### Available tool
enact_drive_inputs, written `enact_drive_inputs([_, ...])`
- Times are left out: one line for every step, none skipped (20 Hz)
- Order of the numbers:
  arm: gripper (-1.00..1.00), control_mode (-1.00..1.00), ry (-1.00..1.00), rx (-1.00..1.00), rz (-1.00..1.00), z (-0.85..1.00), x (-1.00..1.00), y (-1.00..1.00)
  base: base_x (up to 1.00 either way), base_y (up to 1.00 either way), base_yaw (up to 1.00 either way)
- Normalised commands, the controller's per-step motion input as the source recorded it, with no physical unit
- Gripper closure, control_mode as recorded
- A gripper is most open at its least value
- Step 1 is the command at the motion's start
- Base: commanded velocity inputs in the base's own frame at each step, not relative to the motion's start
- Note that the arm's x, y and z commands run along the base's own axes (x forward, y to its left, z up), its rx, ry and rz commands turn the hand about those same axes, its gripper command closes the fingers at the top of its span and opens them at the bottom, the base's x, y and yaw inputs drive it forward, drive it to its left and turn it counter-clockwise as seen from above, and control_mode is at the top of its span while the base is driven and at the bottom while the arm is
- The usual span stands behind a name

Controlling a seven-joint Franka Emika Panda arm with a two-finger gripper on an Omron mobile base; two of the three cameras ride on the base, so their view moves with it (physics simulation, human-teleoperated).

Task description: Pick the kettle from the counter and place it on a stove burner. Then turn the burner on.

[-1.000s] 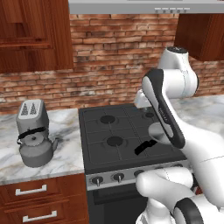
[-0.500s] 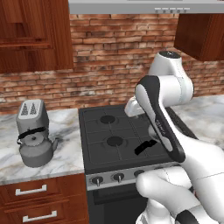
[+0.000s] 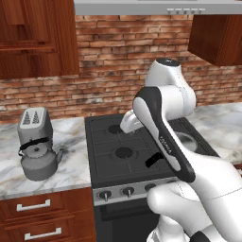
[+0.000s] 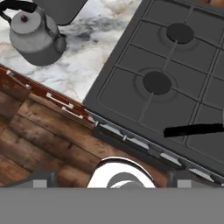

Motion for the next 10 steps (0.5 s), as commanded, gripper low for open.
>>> enact_drive_inputs([-1.0,-1.0,0.0,0.0,0.15,0.0,-0.07,0.45,0.0,0.0,0.0])
enact_drive_inputs([-1.0,-1.0,0.0,0.0,0.15,0.0,-0.07,0.46,0.0,0.0,0.0])
enact_drive_inputs([-1.0,-1.0,0.0,0.0,0.15,0.0,-0.06,0.46,0.0,0.0,0.0])
enact_drive_inputs([-1.0,-1.0,0.0,0.0,0.15,0.0,-0.06,0.48,0.0,0.0,0.0])
enact_drive_inputs([-1.0,-1.0,0.0,0.0,0.15,0.0,-0.04,0.49,0.0,0.0,0.0])
enact_drive_inputs([-1.0,-1.0,0.0,0.0,0.15,0.0,-0.04,0.49,0.0,0.0,0.0])
enact_drive_inputs([-1.0,-1.0,0.0,0.0,0.16,0.0,-0.04,0.49,0.0,0.0,0.0])
enact_drive_inputs([-1.0,-1.0,0.0,0.0,0.16,0.0,-0.04,0.49,0.0,0.0,0.0])
enact_drive_inputs([-1.0,-1.0,0.0,0.0,0.17,0.0,-0.04,0.49,0.0,0.0,0.0])
enact_drive_inputs([-1.0,-1.0,0.0,0.0,0.17,0.0,-0.04,0.49,0.0,0.0,0.0])
